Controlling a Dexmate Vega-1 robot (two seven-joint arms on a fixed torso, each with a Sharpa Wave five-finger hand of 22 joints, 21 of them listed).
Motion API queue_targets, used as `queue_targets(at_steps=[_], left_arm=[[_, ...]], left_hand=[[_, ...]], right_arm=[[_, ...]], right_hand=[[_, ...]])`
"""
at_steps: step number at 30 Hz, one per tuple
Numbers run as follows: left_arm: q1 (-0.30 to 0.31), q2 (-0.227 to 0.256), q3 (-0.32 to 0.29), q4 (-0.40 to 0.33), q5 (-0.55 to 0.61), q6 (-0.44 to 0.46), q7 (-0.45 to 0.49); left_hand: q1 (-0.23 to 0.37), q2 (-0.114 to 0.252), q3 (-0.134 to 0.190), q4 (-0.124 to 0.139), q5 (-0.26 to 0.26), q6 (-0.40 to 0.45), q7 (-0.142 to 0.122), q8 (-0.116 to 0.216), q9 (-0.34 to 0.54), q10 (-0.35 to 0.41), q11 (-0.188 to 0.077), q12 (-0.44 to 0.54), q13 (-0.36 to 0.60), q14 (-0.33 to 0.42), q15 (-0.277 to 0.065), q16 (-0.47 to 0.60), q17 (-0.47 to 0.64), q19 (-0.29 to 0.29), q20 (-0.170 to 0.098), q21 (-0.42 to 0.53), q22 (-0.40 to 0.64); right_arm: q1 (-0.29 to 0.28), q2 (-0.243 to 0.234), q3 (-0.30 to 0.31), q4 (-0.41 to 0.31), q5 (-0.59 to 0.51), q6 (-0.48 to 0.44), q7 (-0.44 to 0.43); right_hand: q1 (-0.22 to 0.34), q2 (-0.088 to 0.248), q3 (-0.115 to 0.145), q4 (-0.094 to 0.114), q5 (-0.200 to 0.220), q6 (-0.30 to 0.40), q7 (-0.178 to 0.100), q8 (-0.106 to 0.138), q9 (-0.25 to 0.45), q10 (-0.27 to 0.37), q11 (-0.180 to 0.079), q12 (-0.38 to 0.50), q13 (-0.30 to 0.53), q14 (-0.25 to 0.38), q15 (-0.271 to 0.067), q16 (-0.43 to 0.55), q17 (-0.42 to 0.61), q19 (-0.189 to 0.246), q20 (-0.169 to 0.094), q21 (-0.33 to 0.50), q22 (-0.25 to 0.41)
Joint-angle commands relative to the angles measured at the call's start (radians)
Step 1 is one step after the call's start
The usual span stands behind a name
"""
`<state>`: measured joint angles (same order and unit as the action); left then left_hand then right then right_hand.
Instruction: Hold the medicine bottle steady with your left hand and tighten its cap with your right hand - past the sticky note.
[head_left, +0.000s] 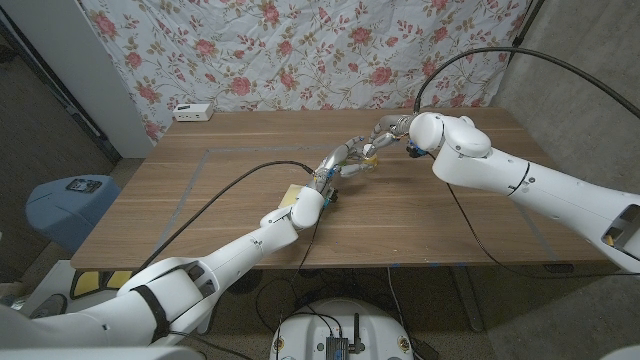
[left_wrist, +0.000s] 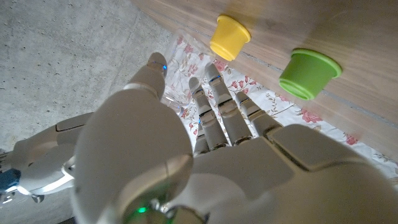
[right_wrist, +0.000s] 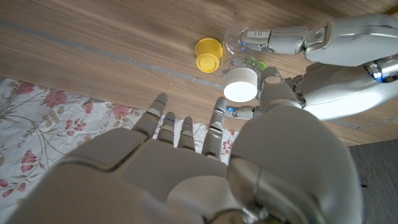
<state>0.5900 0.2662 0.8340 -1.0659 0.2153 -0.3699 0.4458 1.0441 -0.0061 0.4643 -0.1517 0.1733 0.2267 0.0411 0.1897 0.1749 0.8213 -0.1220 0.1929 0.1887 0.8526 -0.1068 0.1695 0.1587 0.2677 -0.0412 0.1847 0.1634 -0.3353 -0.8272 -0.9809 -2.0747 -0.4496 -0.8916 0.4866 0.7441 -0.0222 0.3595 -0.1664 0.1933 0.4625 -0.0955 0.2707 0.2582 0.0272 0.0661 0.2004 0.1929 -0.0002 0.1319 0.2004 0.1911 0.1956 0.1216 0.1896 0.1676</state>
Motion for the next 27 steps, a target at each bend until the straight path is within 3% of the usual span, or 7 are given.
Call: queue_targets(at_steps=[1, 27], left_arm=[[0.014, 0.007, -0.002, -0.024, 0.002, 0.014, 0.001], [0.040, 0.026, -0.011, -0.072, 0.007, 0.035, -0.002]], left_hand=[[0.002, 0.003, 0.007, -0.002, 0.005, 0.009, 0.002, -0.002, 0.001, 0.047, -0.041, 0.005, 0.002, 0.010, -0.091, 0.002, 0.000, 0.007, -0.145, 0.000, 0.002], [0.001, 0.004, 0.010, -0.002, 0.005, 0.008, 0.001, -0.003, 0.001, 0.047, -0.042, 0.004, 0.002, 0.011, -0.091, 0.002, 0.000, 0.007, -0.144, 0.000, 0.002]], right_arm=[[-0.025, 0.011, 0.016, 0.005, -0.010, 0.003, -0.016], [-0.040, 0.017, 0.020, -0.007, -0.021, -0.007, -0.026]], right_hand=[[0.008, 0.000, 0.005, 0.003, -0.005, 0.022, 0.001, 0.010, 0.004, 0.010, 0.006, 0.007, 0.005, 0.008, -0.001, 0.004, 0.000, 0.007, 0.001, 0.006, 0.003], [0.016, 0.014, 0.007, 0.012, -0.009, 0.140, 0.008, 0.060, 0.016, 0.054, 0.009, 0.014, 0.005, 0.032, -0.006, 0.009, 0.000, 0.022, -0.005, 0.006, 0.003]])
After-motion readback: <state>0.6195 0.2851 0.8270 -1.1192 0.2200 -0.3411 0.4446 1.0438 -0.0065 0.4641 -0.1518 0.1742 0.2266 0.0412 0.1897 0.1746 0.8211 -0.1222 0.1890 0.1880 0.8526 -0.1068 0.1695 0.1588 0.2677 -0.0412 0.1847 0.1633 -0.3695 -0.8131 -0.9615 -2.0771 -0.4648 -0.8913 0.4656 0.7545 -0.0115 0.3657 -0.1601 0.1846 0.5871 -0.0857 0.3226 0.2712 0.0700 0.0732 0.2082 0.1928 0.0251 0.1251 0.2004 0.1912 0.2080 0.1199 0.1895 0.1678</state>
